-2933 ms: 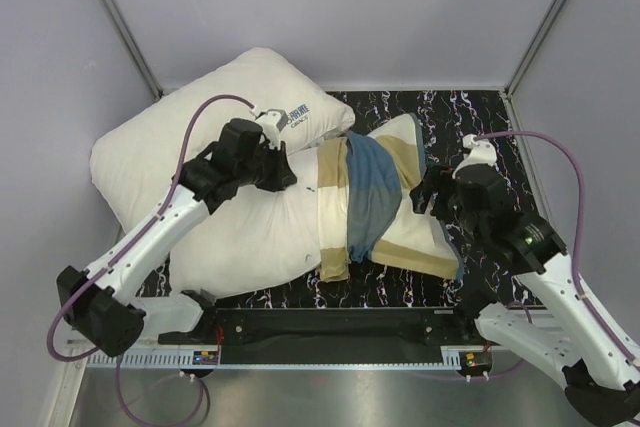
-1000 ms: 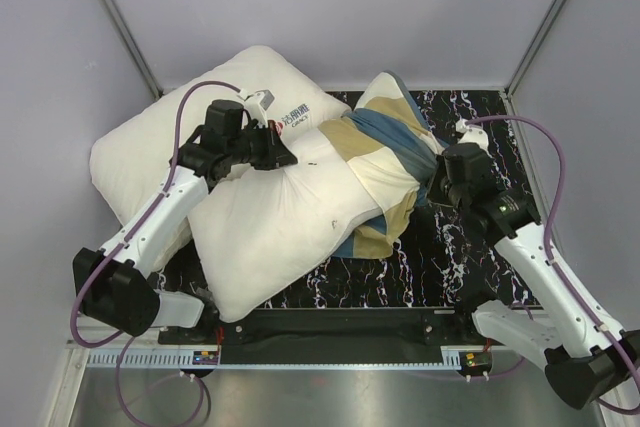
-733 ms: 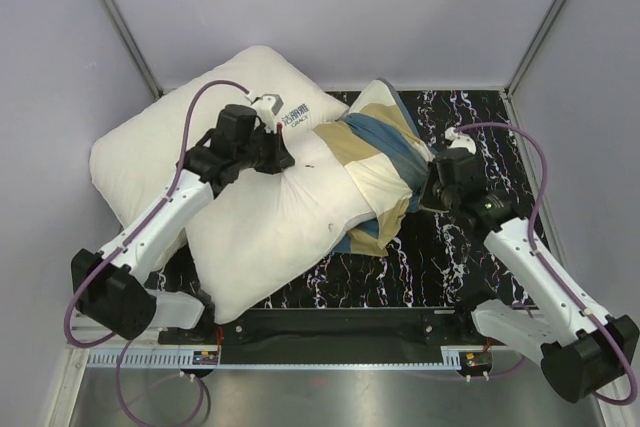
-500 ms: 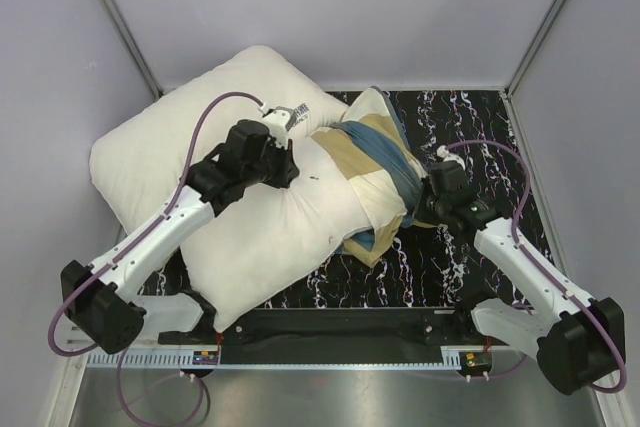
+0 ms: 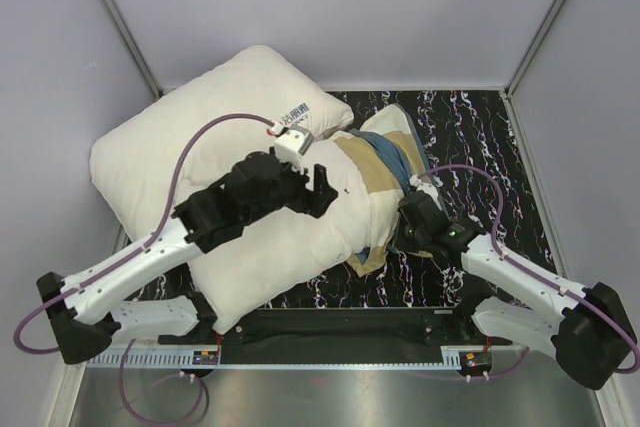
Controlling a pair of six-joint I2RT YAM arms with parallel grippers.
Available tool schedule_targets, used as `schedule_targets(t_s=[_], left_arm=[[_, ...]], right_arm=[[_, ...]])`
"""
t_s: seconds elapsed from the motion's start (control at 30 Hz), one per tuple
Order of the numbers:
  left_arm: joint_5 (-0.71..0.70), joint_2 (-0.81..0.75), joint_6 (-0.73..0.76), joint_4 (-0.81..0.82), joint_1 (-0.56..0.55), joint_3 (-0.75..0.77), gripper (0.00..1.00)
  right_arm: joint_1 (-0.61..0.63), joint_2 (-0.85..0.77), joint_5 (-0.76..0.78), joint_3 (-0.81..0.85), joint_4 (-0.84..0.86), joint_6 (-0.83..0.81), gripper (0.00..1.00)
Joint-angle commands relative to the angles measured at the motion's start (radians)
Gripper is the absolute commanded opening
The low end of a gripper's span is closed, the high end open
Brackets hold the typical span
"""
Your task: Remove the pillowcase from the pillow
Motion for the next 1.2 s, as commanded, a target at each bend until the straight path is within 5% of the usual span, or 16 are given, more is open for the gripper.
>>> schedule_targets(t_s=[0.0,0.57,0.63,0.67,0.77,0.9,1.0,1.17], left_arm=[[-0.061,0.132,-0.025,0.071,-0.056,0.039,0.79],[-0.110,0.413,-0.050,0.235,-0.095,-0.071,0.87],[-0.092,0.439,-0.044,0.251,-0.095,-0.092,0.74],[-0.084,0.444,-0.045,0.271,-0.095,-0.123,0.41],[-0.047,0.438,-0.065,0.329,-0.096,-0.213,0.03],[-0.024,0.392,-0.107,0.386,-0.105,-0.324,0.00],[-0.018,0.356,-0.136,0.403,-0.130,-0.390,0.00],[-0.026,0.297,-0.231,0.436,-0.205,-0.517,0.00]], right_arm=[[0.091,0.020,-0.018,-0.021,0.090,0.109,0.00],[0.325,-0.049,0.063,-0.021,0.020,0.267,0.00],[0.333,-0.072,0.063,-0.028,0.001,0.276,0.02],[0.334,-0.083,0.065,-0.030,-0.008,0.278,0.04],[0.334,-0.144,0.108,-0.010,-0.092,0.276,0.16],[0.334,-0.247,0.255,0.068,-0.246,0.242,0.36],[0.334,-0.269,0.358,0.158,-0.295,0.173,0.68],[0.333,-0.203,0.541,0.393,-0.321,0.005,0.82]])
